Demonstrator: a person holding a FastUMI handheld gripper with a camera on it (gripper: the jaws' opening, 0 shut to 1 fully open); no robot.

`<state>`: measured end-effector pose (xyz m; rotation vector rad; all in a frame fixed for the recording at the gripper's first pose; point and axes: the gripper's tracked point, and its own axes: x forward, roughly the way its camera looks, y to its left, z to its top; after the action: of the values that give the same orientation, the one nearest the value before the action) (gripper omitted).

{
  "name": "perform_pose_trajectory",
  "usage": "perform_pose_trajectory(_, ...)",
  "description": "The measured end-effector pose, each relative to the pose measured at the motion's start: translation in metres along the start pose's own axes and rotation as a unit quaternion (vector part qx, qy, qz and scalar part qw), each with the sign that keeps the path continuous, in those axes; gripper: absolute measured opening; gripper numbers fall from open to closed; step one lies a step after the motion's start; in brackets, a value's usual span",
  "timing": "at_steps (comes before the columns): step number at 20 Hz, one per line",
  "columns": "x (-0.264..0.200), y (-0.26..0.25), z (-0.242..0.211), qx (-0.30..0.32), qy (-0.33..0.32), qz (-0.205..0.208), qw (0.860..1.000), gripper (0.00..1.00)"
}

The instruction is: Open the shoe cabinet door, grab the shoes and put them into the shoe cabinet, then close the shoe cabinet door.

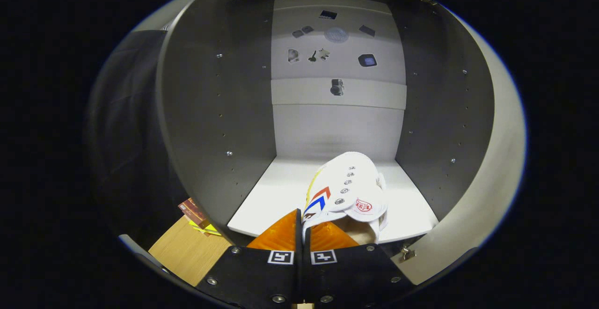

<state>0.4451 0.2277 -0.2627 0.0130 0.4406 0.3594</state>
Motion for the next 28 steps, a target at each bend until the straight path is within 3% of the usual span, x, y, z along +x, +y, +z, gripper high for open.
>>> perform_pose_trajectory(11,0.078,-0.009,0.010,0.011,0.033,0.002,0.999,0.00)
perform_pose_trajectory(20,0.080,-0.014,0.001,0.020,0.069,-0.011,0.997,0.00)
perform_pose_trajectory(22,0.079,-0.015,0.001,0.031,0.068,-0.015,0.997,0.04)
perform_pose_trajectory(24,0.076,-0.021,0.001,0.042,0.065,-0.028,0.997,0.14)
perform_pose_trajectory(28,0.066,-0.019,0.001,0.072,0.074,-0.020,0.995,0.46)
